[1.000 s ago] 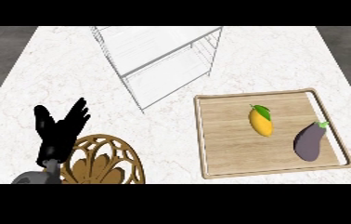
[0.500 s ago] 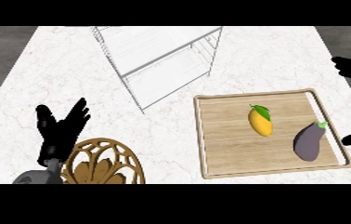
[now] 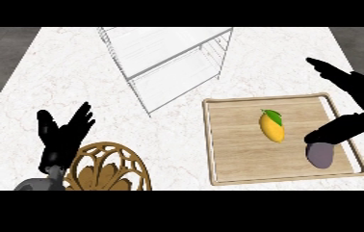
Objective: Pick the lemon from the tray and place it in the tiered shelf
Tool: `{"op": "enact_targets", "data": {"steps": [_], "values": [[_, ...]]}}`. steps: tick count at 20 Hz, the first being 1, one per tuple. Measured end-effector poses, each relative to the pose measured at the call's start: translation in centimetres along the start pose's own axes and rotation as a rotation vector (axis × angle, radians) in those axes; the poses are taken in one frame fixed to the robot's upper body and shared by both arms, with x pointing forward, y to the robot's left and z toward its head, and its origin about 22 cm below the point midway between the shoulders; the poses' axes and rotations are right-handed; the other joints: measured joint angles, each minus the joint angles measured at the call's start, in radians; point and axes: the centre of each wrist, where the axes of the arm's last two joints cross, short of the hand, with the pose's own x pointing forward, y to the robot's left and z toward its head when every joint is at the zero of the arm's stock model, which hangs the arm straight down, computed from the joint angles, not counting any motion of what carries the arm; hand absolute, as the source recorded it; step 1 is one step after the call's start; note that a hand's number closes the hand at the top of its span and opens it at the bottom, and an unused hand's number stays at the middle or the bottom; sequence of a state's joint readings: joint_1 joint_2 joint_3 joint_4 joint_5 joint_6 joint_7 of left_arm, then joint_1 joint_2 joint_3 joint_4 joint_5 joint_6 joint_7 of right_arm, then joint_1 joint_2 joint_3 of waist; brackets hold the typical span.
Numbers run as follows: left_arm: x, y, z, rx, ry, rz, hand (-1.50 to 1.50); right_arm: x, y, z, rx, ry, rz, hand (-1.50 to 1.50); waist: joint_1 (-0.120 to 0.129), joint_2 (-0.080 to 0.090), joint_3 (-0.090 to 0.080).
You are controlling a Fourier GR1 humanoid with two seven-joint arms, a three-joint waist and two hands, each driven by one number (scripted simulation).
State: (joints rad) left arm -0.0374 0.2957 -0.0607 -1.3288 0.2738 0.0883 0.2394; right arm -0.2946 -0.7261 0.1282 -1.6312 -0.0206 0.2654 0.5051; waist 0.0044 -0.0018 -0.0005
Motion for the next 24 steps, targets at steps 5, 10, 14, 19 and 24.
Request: {"op": "enact_targets", "data": {"steps": [5, 10, 14, 19, 24], "values": [[0.3, -0.3, 0.0, 0.006, 0.001, -0.008, 0.0, 1.2, 2.1, -1.0, 0.046, 0.062, 0.074, -1.5, 0.001, 0.001, 0.0], [0.4, -0.6, -0.1, 0.01, 0.006, -0.003, 0.0, 1.4, 4.0, -0.6, 0.057, 0.109, 0.132, -1.5, -0.003, 0.001, 0.0], [0.3, 0.2, 0.1, 0.012, 0.005, 0.0, 0.0, 1.5, 5.6, -0.2, 0.039, 0.153, 0.156, -1.5, -0.003, 0.001, 0.0], [0.0, 0.3, 0.3, 0.009, 0.002, -0.001, 0.0, 1.3, 6.6, -0.3, 0.009, 0.177, 0.184, -1.5, -0.003, 0.001, 0.0], [0.0, -0.5, 0.3, 0.013, 0.007, -0.005, 0.0, 1.2, 8.3, -1.0, 0.011, 0.189, 0.191, -1.5, -0.003, 0.001, 0.001]]}}
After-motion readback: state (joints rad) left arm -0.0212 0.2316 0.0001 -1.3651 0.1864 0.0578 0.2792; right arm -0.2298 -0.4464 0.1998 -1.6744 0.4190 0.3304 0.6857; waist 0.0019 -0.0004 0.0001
